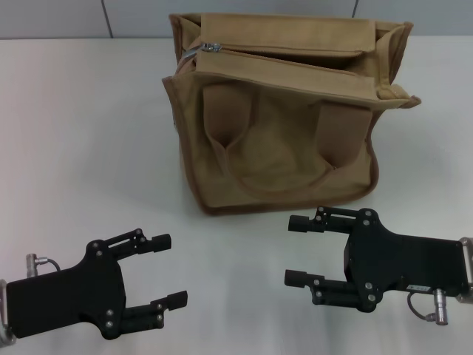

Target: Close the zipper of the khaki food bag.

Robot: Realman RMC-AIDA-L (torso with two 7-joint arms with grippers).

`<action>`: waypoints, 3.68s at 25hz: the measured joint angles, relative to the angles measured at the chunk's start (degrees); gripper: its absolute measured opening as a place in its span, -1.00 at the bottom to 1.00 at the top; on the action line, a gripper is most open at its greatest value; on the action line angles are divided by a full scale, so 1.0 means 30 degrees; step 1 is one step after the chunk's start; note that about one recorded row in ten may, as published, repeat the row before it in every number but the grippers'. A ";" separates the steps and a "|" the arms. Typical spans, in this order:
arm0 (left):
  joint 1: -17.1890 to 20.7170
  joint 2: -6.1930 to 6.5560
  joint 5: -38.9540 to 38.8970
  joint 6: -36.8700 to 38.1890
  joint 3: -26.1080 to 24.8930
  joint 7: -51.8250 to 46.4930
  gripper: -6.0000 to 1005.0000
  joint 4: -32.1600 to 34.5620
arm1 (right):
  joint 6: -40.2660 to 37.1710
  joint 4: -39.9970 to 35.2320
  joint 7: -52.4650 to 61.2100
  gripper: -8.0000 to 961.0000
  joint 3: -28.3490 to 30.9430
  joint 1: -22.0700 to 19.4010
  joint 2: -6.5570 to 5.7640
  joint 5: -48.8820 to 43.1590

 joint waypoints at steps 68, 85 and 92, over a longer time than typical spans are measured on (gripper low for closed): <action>-0.6486 -0.0291 -0.6956 -0.7132 -0.4472 0.1834 0.47 -0.5138 | 0.0160 0.2915 -0.0221 0.37 0.1844 0.0394 0.0151 0.0029; -0.6159 -0.0292 -0.6944 -0.6904 -0.4385 0.2010 -0.13 -0.5862 | 0.0211 0.3304 -0.0217 0.37 0.2279 0.0427 0.0151 0.0028; -0.6029 -0.0292 -0.7013 -0.5403 -0.4544 0.1993 -0.68 -0.5924 | 0.0097 0.3776 -0.0217 0.36 0.2586 0.0531 0.0151 0.0027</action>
